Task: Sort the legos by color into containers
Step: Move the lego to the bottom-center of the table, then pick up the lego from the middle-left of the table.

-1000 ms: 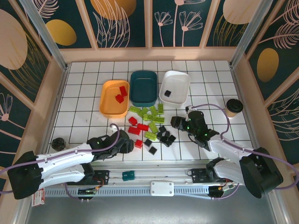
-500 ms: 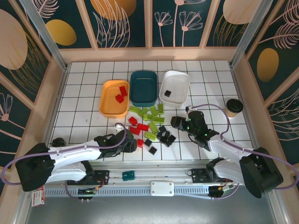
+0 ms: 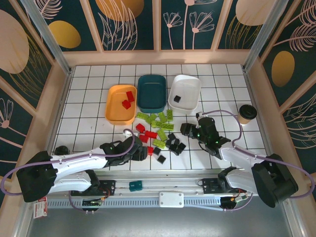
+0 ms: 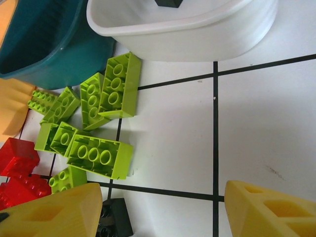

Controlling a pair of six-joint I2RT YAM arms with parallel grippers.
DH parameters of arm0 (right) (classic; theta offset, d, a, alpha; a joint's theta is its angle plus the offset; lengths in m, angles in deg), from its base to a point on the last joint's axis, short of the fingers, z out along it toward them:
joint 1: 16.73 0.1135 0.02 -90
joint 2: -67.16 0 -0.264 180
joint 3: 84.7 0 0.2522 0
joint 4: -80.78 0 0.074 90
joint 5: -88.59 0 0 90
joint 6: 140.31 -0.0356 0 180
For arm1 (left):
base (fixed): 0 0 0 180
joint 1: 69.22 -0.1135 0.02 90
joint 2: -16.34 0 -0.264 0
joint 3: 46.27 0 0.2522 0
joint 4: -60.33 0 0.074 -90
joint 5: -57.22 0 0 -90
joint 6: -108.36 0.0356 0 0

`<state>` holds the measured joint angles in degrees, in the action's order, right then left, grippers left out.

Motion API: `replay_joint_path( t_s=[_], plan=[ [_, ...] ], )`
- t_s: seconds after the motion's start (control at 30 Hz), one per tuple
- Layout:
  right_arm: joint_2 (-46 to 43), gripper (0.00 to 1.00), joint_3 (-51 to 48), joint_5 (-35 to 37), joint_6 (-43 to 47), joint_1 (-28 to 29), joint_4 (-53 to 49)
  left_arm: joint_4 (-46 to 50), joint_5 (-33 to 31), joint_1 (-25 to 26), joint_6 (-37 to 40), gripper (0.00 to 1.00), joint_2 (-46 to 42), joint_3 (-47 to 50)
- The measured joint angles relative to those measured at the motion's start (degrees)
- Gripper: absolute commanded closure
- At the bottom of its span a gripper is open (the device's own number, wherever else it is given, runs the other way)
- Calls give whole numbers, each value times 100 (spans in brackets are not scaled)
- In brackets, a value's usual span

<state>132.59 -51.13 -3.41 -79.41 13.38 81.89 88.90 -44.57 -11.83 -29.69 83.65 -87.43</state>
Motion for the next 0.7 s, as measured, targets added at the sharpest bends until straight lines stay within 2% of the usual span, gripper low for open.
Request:
replay_joint_path(
  t_s=[0.2, 0.37, 0.5, 0.6, 0.7],
  plan=[
    [42, 33, 0, 0, 0, 0, 20, -155, 66, 0, 11, 20, 378, -13],
    [28, 33, 0, 2, 0, 0, 20, -317, 37, 0, 111, 27, 754, -162],
    [-42, 33, -2, 2, 0, 0, 17, -428, -11, 0, 138, 27, 881, -173],
    [-68, 33, -2, 2, 0, 0, 20, -446, -105, 7, 168, 39, 949, -166],
    [-68, 33, -7, 2, 0, 0, 20, -442, -199, 24, 188, 43, 944, -164]
  ],
)
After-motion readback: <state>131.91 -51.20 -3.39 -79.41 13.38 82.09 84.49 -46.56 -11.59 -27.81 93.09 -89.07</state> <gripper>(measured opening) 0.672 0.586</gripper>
